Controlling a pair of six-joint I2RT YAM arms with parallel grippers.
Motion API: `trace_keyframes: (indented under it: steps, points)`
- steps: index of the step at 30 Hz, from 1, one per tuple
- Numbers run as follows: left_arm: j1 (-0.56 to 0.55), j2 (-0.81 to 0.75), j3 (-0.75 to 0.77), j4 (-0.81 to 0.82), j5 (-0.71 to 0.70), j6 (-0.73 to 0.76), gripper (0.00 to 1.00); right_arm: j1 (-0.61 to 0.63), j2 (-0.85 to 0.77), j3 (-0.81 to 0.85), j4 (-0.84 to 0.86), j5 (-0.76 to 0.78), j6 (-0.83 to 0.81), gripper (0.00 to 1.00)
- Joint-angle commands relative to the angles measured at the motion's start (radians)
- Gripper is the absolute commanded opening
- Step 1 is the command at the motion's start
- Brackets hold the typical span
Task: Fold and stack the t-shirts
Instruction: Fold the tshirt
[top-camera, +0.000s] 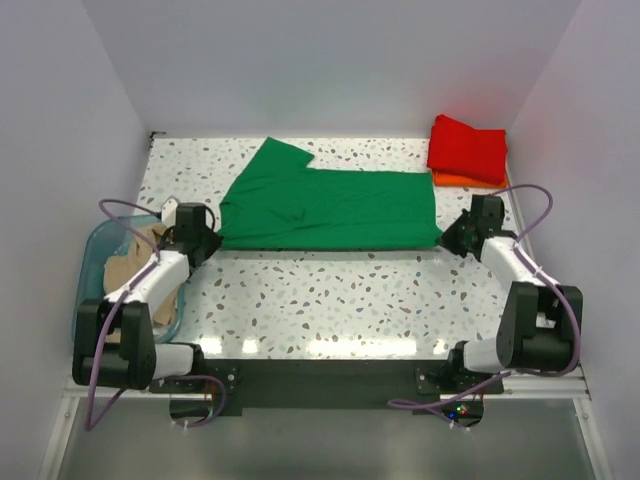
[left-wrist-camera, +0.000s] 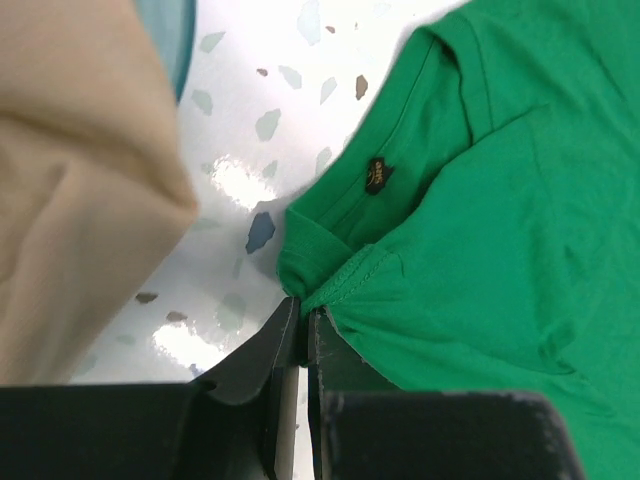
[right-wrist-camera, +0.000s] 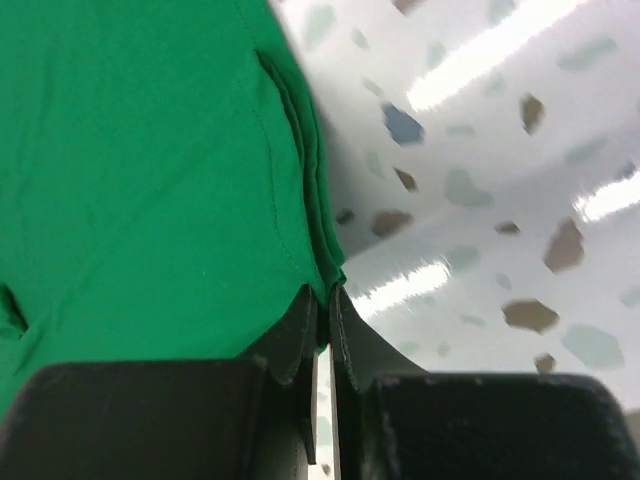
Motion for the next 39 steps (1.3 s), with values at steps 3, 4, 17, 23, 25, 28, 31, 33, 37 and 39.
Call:
trace_keyframes:
  steps: [3,4,17,23,25,28,31,33,37,39]
  points:
    - [0.000,-0.165,-0.083,-0.121,-0.048,-0.044,0.00,-0.067,-0.135,-0.106,-0.104,-0.053,-0.041,0.00]
    - [-0.001,-0.187,-0.094,-0.132,-0.043,-0.050,0.00,-0.077,-0.158,-0.136,-0.125,-0.075,-0.042,0.00]
    - [-0.030,-0.482,-0.210,-0.331,-0.046,-0.087,0.16,-0.107,-0.497,-0.233,-0.389,-0.018,-0.031,0.19]
    - [-0.030,-0.525,-0.134,-0.284,0.001,0.005,0.58,-0.107,-0.495,-0.163,-0.399,-0.029,-0.094,0.62]
    - [-0.030,-0.485,-0.059,-0.272,0.012,0.025,0.60,-0.107,-0.467,-0.112,-0.377,-0.044,-0.131,0.65]
    - [-0.037,-0.378,0.046,-0.193,0.032,0.094,0.60,-0.105,-0.398,-0.050,-0.319,-0.090,-0.166,0.67]
    - [-0.053,-0.217,0.150,-0.089,0.064,0.159,0.61,-0.097,-0.322,0.010,-0.233,-0.133,-0.157,0.67]
    - [-0.067,-0.079,0.240,-0.006,0.104,0.215,0.61,-0.073,-0.235,0.046,-0.175,-0.147,-0.153,0.67]
    - [-0.087,0.150,0.423,0.051,0.113,0.320,0.61,-0.007,-0.071,0.194,-0.144,-0.095,-0.176,0.66]
    - [-0.090,0.278,0.525,0.083,0.130,0.381,0.61,0.031,0.015,0.240,-0.135,-0.060,-0.188,0.66]
